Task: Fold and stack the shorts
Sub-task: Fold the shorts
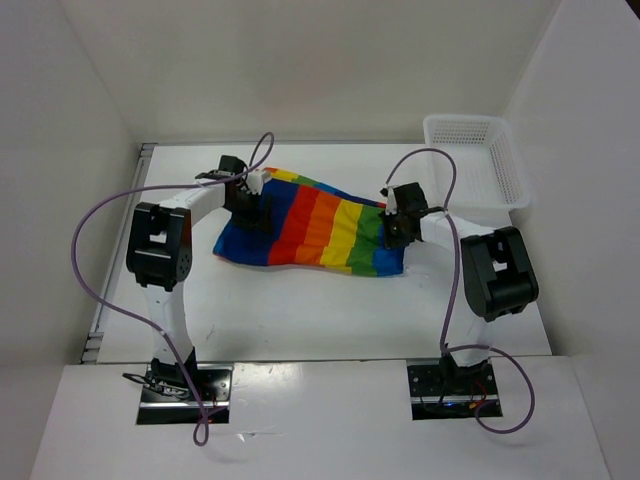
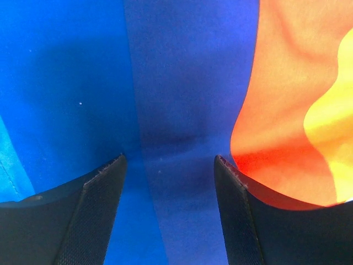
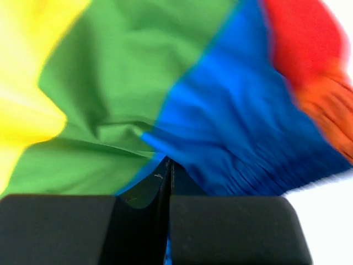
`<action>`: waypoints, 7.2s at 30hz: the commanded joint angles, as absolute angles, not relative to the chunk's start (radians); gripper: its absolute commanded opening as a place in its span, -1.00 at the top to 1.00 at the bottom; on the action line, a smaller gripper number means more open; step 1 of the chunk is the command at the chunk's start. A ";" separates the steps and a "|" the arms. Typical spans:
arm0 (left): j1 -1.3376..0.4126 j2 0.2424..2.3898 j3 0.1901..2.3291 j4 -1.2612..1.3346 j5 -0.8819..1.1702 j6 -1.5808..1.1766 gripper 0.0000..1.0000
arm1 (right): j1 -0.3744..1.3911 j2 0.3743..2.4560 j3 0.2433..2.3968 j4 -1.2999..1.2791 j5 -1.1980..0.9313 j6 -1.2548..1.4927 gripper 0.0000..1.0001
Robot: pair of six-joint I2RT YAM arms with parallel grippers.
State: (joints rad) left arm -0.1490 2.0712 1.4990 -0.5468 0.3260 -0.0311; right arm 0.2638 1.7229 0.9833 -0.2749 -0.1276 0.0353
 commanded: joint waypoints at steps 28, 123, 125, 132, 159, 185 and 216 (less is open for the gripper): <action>-0.100 1.850 1.350 -0.591 0.347 0.000 -0.56 | 0.114 1.785 1.060 -0.298 -0.411 0.397 -0.68; 0.069 2.037 1.713 -0.673 0.548 0.000 -0.67 | 0.925 1.740 1.731 -0.439 -0.264 -0.399 -0.55; 0.060 1.984 1.724 -0.710 0.590 0.000 -0.70 | 0.911 1.686 1.589 -0.413 -0.209 -0.399 -0.55; -0.058 1.916 1.565 -0.834 0.594 0.000 -0.81 | 0.870 1.557 1.260 -0.422 -0.086 -0.374 -0.61; -0.097 1.918 1.508 -0.925 0.693 0.000 1.00 | 0.812 1.710 1.012 -0.222 0.015 -0.052 1.00; 0.031 1.856 1.496 -1.124 0.632 0.000 -0.39 | 0.755 1.511 1.025 -0.480 -0.372 -0.426 -0.65; 0.038 2.045 1.551 -0.606 0.428 0.000 0.99 | 0.433 2.181 1.514 -0.166 -0.439 0.419 0.62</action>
State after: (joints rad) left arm 0.0238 2.1002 1.5810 -0.6792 0.4862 -0.0074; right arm 0.4191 2.1639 1.4998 -0.1867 -0.4595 0.3565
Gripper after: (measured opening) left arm 0.071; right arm 0.233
